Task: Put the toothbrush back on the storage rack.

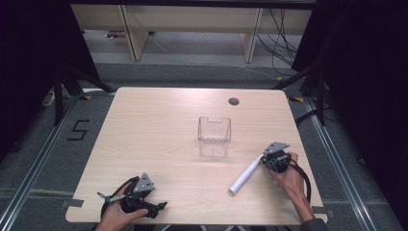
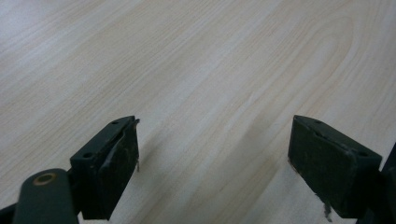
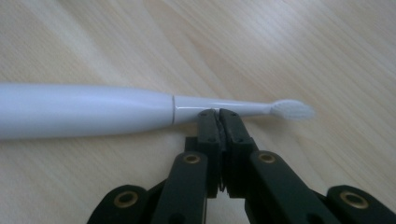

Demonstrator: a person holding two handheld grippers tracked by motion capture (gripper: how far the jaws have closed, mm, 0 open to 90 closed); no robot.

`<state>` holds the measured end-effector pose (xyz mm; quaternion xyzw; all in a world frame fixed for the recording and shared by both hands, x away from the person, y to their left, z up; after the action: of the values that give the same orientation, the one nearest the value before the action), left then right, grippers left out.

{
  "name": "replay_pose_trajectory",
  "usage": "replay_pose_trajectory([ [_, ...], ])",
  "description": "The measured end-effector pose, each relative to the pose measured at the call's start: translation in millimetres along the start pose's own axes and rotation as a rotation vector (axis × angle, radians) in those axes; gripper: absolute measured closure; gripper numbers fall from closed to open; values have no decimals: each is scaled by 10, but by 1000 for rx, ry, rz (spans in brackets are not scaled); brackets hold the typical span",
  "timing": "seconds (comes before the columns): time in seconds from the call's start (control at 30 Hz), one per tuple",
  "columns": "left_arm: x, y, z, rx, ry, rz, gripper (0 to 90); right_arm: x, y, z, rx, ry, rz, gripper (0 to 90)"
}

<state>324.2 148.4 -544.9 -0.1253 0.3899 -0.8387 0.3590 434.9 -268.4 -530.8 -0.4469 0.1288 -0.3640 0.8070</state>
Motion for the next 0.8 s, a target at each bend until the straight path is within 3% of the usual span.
replay_pose_trajectory([
  [0.47, 0, -2, -1, 1, -1, 0, 156, -39, 149, 245, -13, -48, 20, 872],
  [0.8, -2, -4, -1, 1, -1, 1, 156, -75, 232, 347, -16, -30, 31, 858],
])
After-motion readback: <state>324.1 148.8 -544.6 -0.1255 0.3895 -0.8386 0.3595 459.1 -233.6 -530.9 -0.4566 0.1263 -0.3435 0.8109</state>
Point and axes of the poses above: each handheld gripper's, and its own axes: y roughly forward along the jaws, z roughly out of its top, x roughly to its right, the point moved 5 cm from there along y, roughly forward along the jaws, and after that the axes turned 7 degrees about z, right-handed, at the moved point
